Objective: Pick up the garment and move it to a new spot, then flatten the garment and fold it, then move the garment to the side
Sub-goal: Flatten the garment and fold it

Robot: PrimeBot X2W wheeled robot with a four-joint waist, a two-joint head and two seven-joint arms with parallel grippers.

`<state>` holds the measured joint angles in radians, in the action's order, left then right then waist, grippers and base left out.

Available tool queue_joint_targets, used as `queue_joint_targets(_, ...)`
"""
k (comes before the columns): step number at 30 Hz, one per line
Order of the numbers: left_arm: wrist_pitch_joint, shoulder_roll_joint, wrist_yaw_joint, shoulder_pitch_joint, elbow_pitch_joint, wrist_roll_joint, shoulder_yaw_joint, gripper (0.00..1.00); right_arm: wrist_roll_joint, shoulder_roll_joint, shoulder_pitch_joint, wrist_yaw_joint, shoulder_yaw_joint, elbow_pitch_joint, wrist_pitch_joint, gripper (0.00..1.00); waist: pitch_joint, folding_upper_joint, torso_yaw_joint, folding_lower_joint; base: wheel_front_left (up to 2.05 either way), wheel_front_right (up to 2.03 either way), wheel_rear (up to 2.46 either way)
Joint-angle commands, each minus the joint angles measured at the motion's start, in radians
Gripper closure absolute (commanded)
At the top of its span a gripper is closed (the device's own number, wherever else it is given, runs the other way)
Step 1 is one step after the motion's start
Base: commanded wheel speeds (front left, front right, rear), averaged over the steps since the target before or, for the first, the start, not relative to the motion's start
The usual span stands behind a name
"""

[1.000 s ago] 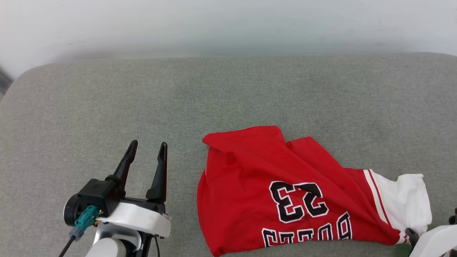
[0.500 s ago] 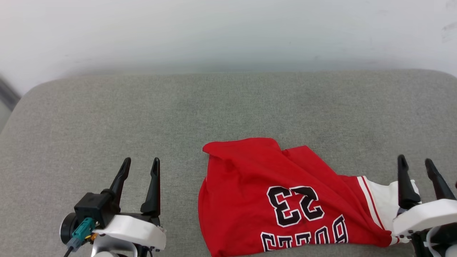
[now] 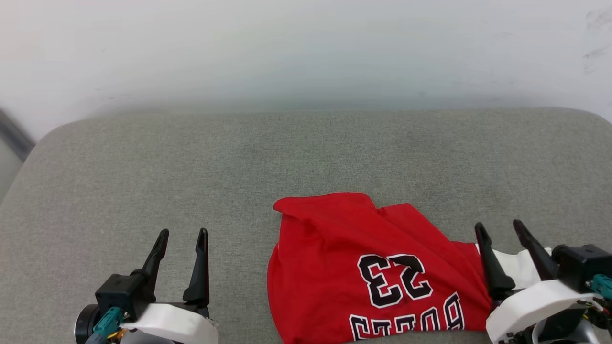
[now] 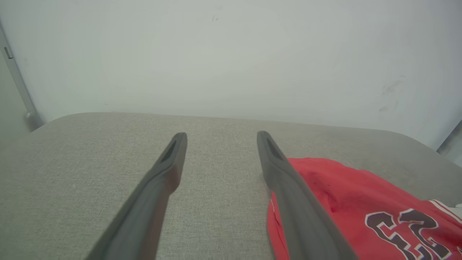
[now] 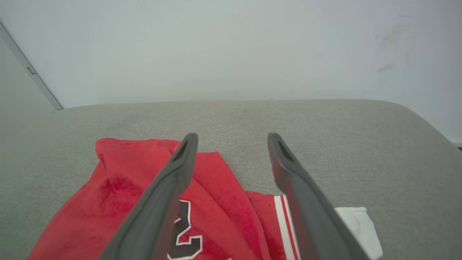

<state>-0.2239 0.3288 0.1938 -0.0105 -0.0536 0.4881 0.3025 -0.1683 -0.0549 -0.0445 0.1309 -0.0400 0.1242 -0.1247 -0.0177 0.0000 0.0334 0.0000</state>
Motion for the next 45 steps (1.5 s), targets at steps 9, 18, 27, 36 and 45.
queue_joint_targets(9, 0.002, -0.005, 0.008, 0.011, -0.019, 0.002, 0.003, 0.0, -0.11, -0.063, 0.055, 0.0, 0.049, -0.026, -0.237, 0.0, -0.028, 0.0, 0.018, 0.0, 0.0, 0.0, 0.0)
queue_joint_targets(18, -0.016, -0.026, -0.013, 0.073, -0.026, -0.008, 0.021, 0.0, -0.205, -0.226, 0.239, 0.0, 0.187, -0.1, -0.583, 0.0, -0.114, 0.0, 0.073, 0.0, 0.0, 0.0, 0.0)
queue_joint_targets(27, -0.033, -0.071, -0.052, 0.141, 0.009, -0.012, 0.038, 0.0, -0.27, -0.308, 0.432, 0.0, 0.374, -0.217, -0.669, 0.0, -0.217, 0.0, 0.117, 0.0, 0.0, 0.0, 0.0)
queue_joint_targets(36, -0.041, -0.104, -0.092, 0.189, 0.058, -0.026, 0.04, 0.0, -0.337, -0.336, 0.557, 0.0, 0.545, -0.398, -0.683, 0.0, -0.272, 0.0, 0.136, 0.0, 0.0, 0.0, 0.0)
queue_joint_targets(45, -0.043, -0.134, -0.122, 0.195, 0.087, -0.039, 0.017, 0.0, -0.353, -0.342, 0.684, 0.0, 0.577, -0.411, -0.572, 1.0, -0.267, 0.0, 0.142, 0.0, 0.0, 0.0, 0.0)
